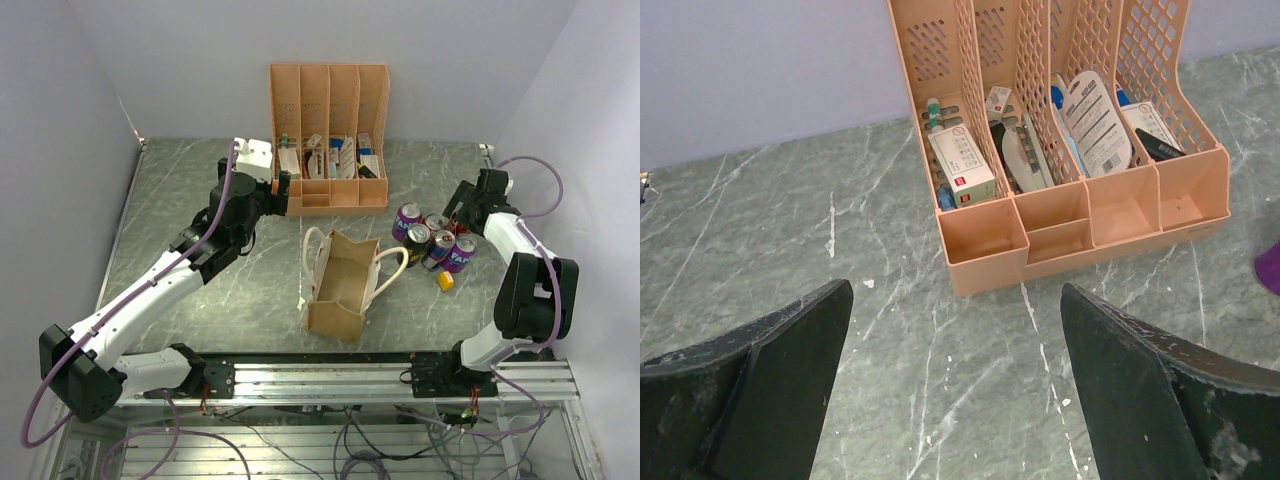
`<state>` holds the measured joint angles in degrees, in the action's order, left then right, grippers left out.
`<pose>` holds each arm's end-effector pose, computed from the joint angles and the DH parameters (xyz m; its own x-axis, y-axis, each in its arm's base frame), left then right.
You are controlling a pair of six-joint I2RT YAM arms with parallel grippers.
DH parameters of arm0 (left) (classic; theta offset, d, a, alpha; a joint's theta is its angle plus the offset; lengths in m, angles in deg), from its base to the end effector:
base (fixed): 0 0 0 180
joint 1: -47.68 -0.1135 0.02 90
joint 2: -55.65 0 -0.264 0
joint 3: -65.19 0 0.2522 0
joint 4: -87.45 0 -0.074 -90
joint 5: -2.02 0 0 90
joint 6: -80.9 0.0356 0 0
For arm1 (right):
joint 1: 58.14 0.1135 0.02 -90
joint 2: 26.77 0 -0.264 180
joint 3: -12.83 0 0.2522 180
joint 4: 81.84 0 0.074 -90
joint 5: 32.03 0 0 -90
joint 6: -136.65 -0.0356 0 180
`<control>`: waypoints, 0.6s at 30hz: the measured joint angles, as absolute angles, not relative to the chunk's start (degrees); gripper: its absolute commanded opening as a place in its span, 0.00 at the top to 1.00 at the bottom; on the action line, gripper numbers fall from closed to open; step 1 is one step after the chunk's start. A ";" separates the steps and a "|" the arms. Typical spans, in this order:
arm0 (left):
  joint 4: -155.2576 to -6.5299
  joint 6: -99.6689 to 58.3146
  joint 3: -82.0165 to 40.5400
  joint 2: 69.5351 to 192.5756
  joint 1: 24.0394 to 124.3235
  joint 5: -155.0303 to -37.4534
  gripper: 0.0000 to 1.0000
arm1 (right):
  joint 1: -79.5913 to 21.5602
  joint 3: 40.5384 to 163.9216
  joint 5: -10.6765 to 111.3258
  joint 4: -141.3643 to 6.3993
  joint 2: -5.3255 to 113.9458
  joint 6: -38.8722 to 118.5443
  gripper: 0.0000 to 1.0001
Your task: Take the beverage out of the canvas bag
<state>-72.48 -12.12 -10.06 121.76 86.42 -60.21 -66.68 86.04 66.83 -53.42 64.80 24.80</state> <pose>0.2176 -0.1533 0.3749 -0.1581 0.0670 -0.9852 0.1888 0.9813 0.0365 0.3368 -0.0561 0.2184 -0.5755 0.4583 -0.6774 0.5012 0.8521 0.1507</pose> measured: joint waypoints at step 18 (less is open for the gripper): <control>-72.48 -12.08 -10.13 123.13 86.42 -60.17 0.05 | -52.43 91.46 76.60 -48.94 56.47 28.43 0.04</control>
<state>-72.48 -12.08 -10.13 123.13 86.42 -60.17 -52.43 91.46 76.60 -48.94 56.47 28.43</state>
